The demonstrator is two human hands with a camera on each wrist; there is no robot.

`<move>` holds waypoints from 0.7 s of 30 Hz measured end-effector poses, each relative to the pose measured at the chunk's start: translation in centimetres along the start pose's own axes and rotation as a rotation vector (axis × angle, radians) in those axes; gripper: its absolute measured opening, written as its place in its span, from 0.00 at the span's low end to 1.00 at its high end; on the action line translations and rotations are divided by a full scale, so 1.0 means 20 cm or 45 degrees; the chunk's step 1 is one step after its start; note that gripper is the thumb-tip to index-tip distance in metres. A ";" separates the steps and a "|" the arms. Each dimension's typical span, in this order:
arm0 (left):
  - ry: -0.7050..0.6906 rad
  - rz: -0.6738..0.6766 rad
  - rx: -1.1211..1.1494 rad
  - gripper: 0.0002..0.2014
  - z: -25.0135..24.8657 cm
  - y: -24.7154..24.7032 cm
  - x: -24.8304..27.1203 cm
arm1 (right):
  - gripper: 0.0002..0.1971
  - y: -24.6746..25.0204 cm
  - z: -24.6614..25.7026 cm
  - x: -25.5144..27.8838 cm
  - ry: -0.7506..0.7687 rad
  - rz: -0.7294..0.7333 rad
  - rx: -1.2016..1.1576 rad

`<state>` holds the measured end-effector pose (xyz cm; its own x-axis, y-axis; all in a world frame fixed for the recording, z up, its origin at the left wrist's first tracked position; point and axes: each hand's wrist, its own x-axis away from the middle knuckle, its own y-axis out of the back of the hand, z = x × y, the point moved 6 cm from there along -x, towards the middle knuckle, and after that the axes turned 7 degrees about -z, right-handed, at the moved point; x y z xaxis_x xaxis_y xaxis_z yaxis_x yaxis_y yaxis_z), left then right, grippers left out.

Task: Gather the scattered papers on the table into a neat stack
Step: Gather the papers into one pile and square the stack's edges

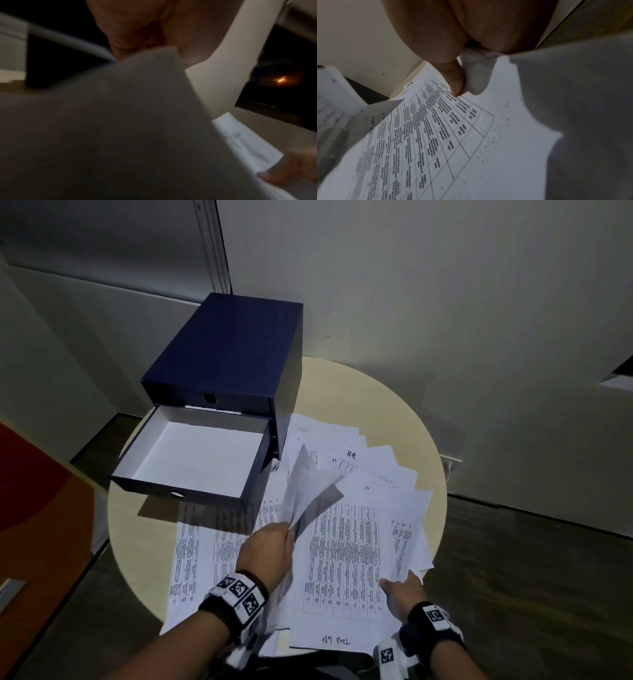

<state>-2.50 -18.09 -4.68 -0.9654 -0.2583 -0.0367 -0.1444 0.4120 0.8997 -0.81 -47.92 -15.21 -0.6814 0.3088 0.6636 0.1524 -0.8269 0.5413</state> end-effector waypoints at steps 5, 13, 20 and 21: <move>-0.108 -0.352 0.093 0.12 -0.22 0.36 -0.08 | 0.39 -0.01 -0.01 -0.02 -0.034 0.032 -0.114; 0.061 -0.636 0.626 0.13 -0.27 0.76 -0.25 | 0.33 -0.02 -0.03 -0.05 -0.027 0.042 -0.134; 0.306 0.069 0.693 0.10 -0.05 0.05 -0.25 | 0.21 -0.03 -0.05 -0.13 0.111 0.106 -0.194; 0.400 0.129 0.732 0.09 -0.01 -0.03 -0.22 | 0.30 -0.06 -0.14 -0.25 0.082 0.098 -0.218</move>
<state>1.95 -17.40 -4.90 -0.8837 -0.4002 0.2430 -0.2329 0.8260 0.5133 0.39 -49.91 -20.66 -0.7179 0.2152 0.6620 0.0856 -0.9165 0.3908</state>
